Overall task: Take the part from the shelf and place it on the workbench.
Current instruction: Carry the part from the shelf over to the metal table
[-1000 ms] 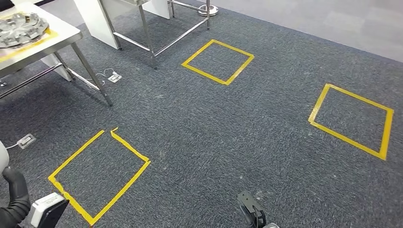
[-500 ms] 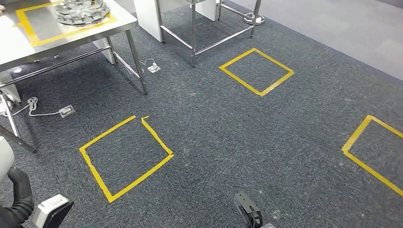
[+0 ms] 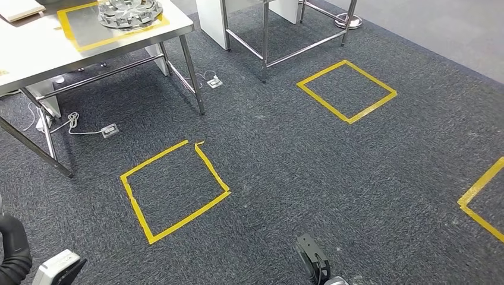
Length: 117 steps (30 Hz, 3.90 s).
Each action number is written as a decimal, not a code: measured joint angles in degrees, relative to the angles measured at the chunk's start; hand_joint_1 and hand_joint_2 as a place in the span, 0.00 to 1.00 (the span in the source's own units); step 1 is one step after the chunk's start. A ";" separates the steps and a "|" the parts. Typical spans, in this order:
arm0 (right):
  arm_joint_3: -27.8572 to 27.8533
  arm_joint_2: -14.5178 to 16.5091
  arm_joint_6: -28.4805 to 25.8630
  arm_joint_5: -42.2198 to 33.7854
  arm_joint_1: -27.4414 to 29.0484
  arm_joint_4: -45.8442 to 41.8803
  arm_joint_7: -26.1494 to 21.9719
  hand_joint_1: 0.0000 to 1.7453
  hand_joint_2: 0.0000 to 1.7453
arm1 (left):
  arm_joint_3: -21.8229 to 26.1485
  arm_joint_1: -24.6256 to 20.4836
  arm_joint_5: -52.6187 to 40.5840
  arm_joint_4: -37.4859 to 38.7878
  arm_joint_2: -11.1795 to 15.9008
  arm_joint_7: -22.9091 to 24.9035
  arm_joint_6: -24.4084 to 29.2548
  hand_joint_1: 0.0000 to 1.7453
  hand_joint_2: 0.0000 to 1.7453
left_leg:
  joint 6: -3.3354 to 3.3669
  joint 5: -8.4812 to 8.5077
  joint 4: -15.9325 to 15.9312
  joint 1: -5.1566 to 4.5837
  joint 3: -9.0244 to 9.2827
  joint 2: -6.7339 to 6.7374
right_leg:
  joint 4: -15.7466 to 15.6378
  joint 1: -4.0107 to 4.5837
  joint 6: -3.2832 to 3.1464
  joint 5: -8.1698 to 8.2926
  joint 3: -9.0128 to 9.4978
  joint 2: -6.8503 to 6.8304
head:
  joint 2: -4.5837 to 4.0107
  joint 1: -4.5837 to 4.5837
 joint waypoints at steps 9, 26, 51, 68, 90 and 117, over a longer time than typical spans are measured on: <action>-0.43 0.00 0.01 0.00 0.18 -0.01 0.64 0.00 0.00 | 1.73 -0.09 0.19 -0.56 -1.93 -2.22 -0.01 1.00 1.00 | -0.38 -0.48 -1.52 0.35 1.02 0.32 | 1.60 0.26 0.34 1.10 -0.08 -0.40 | 0.00 0.18; -0.61 0.34 -0.67 -0.61 1.41 0.16 0.59 0.00 0.00 | 2.39 -0.75 0.01 0.36 -3.29 -2.14 -0.03 1.00 1.00 | -6.47 -5.53 7.95 3.82 -0.58 4.90 | 7.00 -3.72 2.36 -5.19 -1.50 -3.01 | 0.00 0.00; -0.92 0.11 -0.87 -0.89 3.14 0.41 0.43 0.00 0.00 | 2.40 -0.53 -1.30 0.67 -4.02 -0.84 -0.04 1.00 1.00 | 3.54 -6.97 -0.93 -4.50 9.13 3.62 | 2.05 2.44 -1.73 4.03 -8.95 -2.05 | -0.02 -1.10; -1.12 -0.31 -0.12 -1.05 2.03 0.32 0.09 0.00 0.00 | 1.44 -1.05 -3.23 1.51 -3.71 2.16 -0.08 1.00 1.00 | -4.09 -0.27 0.70 1.88 -0.88 8.59 | -0.23 -2.16 2.30 -0.76 2.10 -3.07 | -0.02 -1.55; -1.12 -0.22 0.51 -0.17 1.98 0.33 0.75 0.00 0.00 | -3.07 -0.93 -2.08 3.28 -0.86 6.21 -0.04 1.00 1.00 | -0.24 -1.44 1.25 0.23 0.41 7.04 | -2.97 -2.06 3.79 -1.24 4.41 -3.82 | -0.02 -0.55; -1.18 0.39 1.12 -0.69 3.14 0.48 3.58 0.00 0.00 | -2.26 -0.88 -0.08 3.16 -0.95 3.01 -0.02 1.00 1.00 | -2.27 -4.63 9.92 -0.34 3.59 6.73 | -0.11 -0.65 -0.50 0.77 0.06 -3.73 | -0.02 -0.68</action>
